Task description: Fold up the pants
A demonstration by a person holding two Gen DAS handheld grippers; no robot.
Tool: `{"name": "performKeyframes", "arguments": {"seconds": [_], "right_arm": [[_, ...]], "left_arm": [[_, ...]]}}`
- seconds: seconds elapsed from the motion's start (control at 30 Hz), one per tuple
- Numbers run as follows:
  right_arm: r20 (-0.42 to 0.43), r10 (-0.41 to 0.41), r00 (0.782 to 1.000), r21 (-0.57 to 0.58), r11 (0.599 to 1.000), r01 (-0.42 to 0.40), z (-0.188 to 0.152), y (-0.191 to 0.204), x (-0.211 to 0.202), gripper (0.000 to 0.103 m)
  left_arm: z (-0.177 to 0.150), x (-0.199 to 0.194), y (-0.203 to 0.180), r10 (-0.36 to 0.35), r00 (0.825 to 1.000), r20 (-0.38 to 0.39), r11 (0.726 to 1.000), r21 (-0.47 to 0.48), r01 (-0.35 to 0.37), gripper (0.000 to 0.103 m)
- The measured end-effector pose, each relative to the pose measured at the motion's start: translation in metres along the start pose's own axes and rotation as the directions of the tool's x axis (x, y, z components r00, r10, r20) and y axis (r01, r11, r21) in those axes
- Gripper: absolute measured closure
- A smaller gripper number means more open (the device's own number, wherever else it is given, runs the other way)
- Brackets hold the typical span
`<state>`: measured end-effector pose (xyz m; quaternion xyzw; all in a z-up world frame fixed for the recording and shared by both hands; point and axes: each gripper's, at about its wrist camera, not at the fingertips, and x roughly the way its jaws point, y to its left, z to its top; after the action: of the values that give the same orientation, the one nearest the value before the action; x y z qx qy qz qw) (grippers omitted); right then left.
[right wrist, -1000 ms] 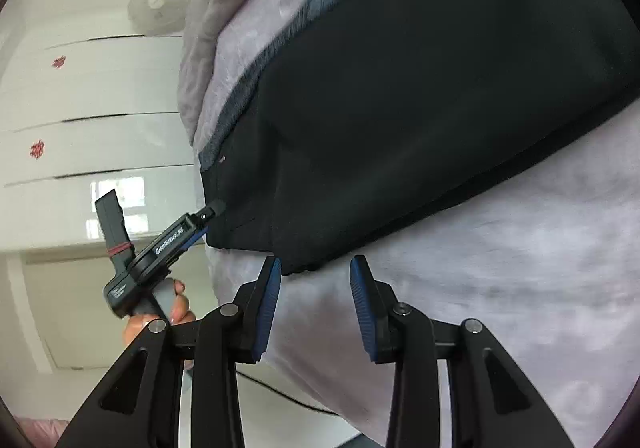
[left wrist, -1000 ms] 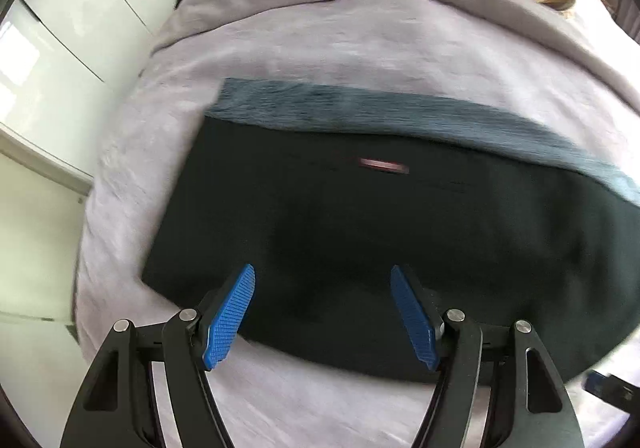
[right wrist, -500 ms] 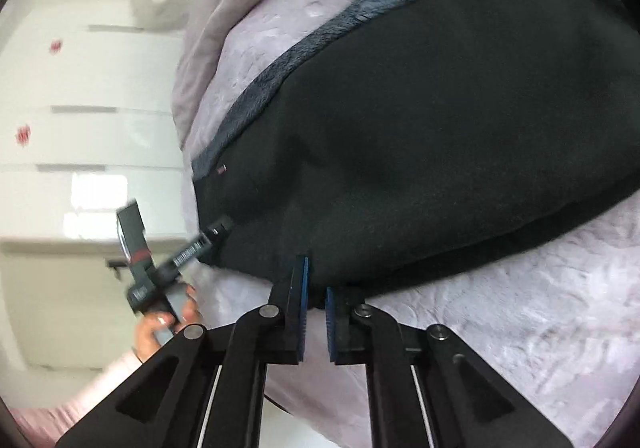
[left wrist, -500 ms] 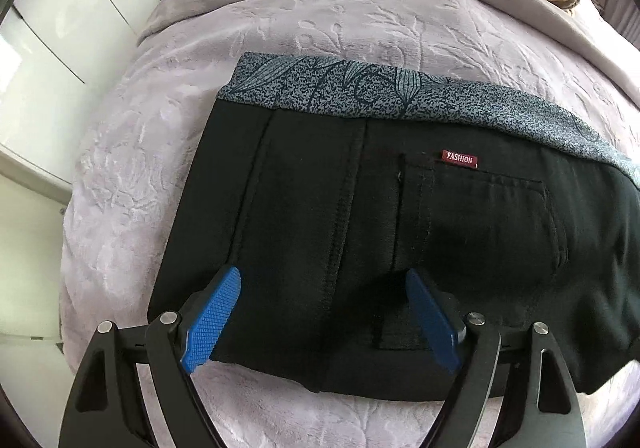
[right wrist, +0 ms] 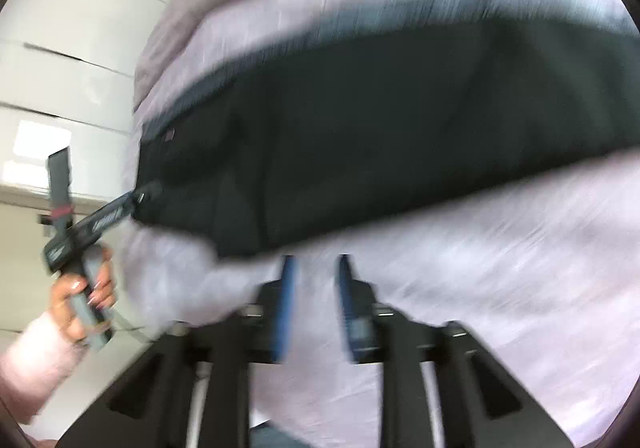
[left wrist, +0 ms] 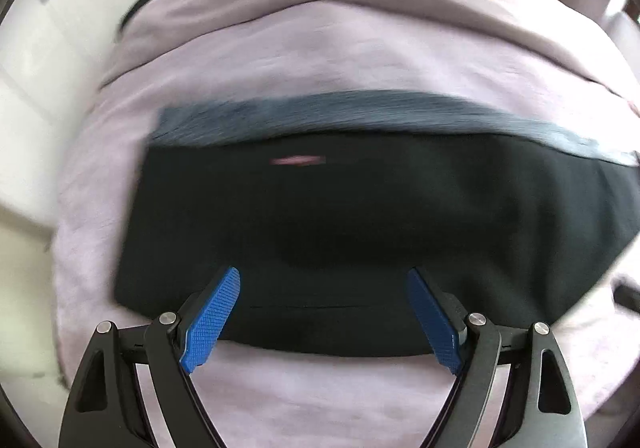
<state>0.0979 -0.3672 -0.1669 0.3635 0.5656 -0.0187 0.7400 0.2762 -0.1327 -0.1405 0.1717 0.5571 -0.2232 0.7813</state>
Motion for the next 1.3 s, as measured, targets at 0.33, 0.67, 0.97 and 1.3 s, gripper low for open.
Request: {"name": "performKeyframes", "arguments": {"seconds": [0.33,0.67,0.97,1.3], "right_arm": [[0.031,-0.203,0.979,0.019,0.979,0.203,0.032,-0.055,0.014,0.073],[0.029,-0.189,0.981,0.07,0.98,0.187,0.002,-0.046,-0.004,0.07],[0.055,-0.14,0.989,0.22,0.967,0.124,-0.027,-0.043,-0.043,0.059],[0.097,-0.156,0.983,0.338,0.934,0.115,-0.053,-0.041,-0.07,0.043]], "left_arm": [[-0.015,0.059,-0.09,-0.019,0.998,-0.065,0.996,0.09,0.025,0.015],[0.012,0.032,-0.09,-0.003,1.0,-0.021,0.995,0.101,0.005,0.015],[0.031,0.027,-0.103,-0.001,0.995,-0.1,0.991,0.134,0.014,0.015],[0.004,-0.011,-0.147,-0.08,0.985,-0.15,0.975,0.195,0.109,0.015]]}}
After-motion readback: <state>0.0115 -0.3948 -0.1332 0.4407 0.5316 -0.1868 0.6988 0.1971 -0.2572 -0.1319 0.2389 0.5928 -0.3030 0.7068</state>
